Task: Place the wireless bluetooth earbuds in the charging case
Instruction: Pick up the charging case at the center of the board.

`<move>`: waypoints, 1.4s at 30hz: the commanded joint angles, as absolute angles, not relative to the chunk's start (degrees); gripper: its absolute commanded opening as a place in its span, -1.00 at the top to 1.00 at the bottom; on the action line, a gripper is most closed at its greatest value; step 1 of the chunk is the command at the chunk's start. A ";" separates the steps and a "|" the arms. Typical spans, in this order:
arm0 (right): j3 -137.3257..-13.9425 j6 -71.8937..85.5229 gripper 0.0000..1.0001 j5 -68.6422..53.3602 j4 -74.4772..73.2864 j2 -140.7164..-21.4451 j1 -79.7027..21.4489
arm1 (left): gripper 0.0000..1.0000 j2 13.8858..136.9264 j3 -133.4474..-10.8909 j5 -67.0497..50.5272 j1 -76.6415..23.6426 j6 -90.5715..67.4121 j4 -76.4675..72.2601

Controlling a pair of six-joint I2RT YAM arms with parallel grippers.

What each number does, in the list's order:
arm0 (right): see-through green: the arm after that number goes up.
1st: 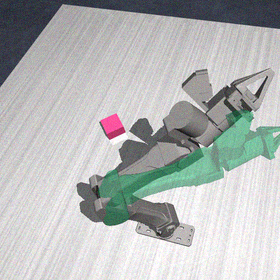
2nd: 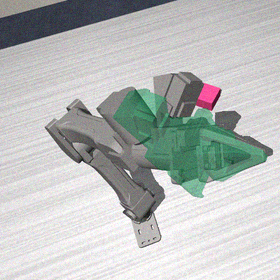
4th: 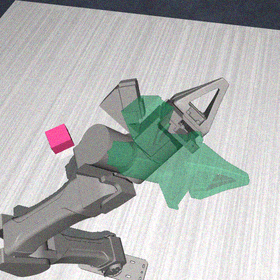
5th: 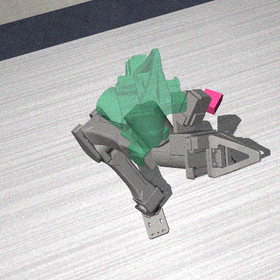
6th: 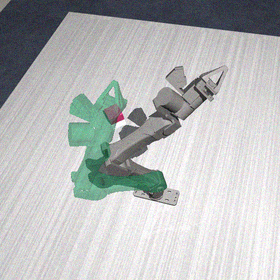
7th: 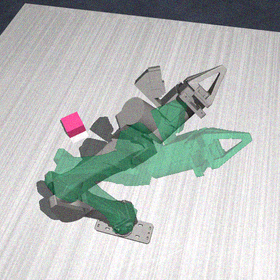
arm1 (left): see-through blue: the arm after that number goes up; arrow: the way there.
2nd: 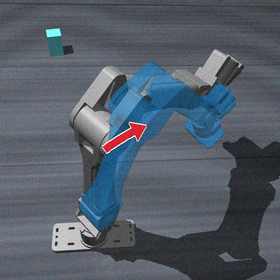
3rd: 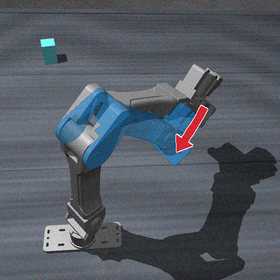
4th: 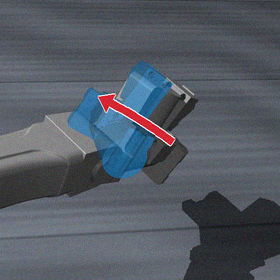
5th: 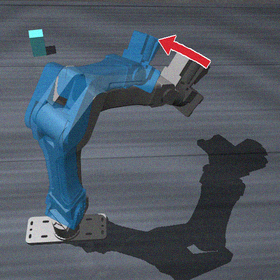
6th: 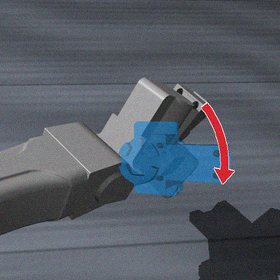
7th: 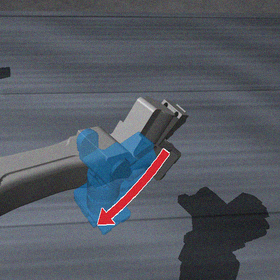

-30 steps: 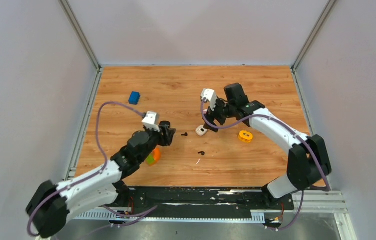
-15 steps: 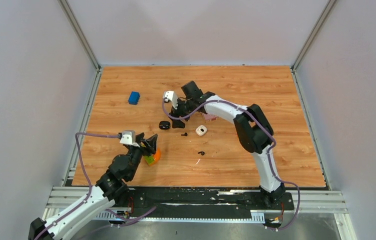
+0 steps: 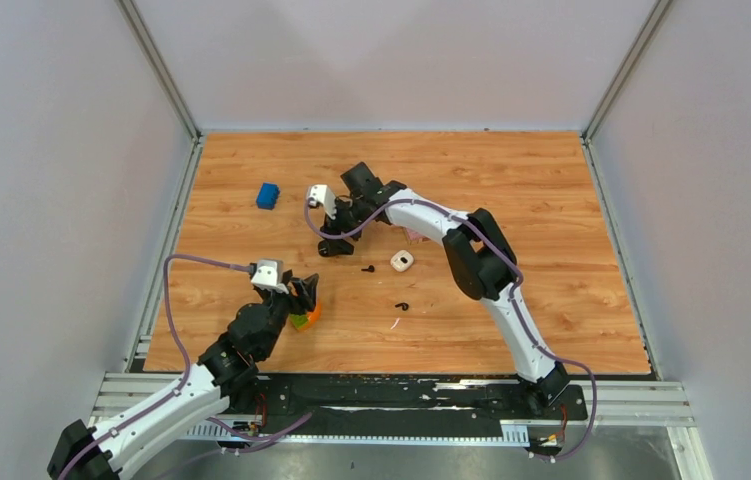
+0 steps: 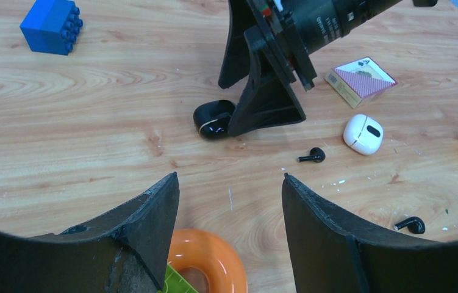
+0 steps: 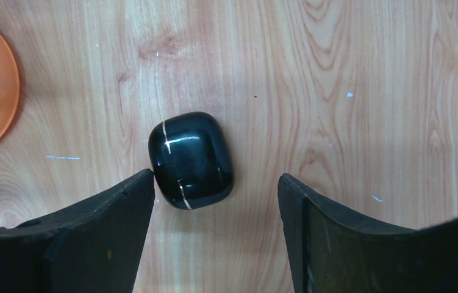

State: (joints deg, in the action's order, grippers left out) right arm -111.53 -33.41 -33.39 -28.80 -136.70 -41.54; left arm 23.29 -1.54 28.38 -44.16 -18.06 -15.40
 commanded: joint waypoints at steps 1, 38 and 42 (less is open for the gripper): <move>-114.55 -36.01 -0.40 -34.43 -31.63 -138.93 -42.04 | -0.37 22.16 -3.32 28.37 -44.30 -16.88 -18.65; -95.03 -42.93 0.24 -44.14 -36.14 -124.01 -42.05 | -0.29 19.10 -2.51 28.10 -44.30 -15.34 -18.69; -91.46 -40.07 0.33 -47.55 -40.47 -119.26 -40.39 | -0.20 21.40 -1.57 22.44 -44.29 -12.91 -23.32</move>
State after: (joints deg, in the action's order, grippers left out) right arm -93.54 -43.13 -42.24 -36.62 -125.80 -42.37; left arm 19.46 -1.54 27.14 -44.16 -16.25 -16.75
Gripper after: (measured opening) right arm 0.492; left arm 0.625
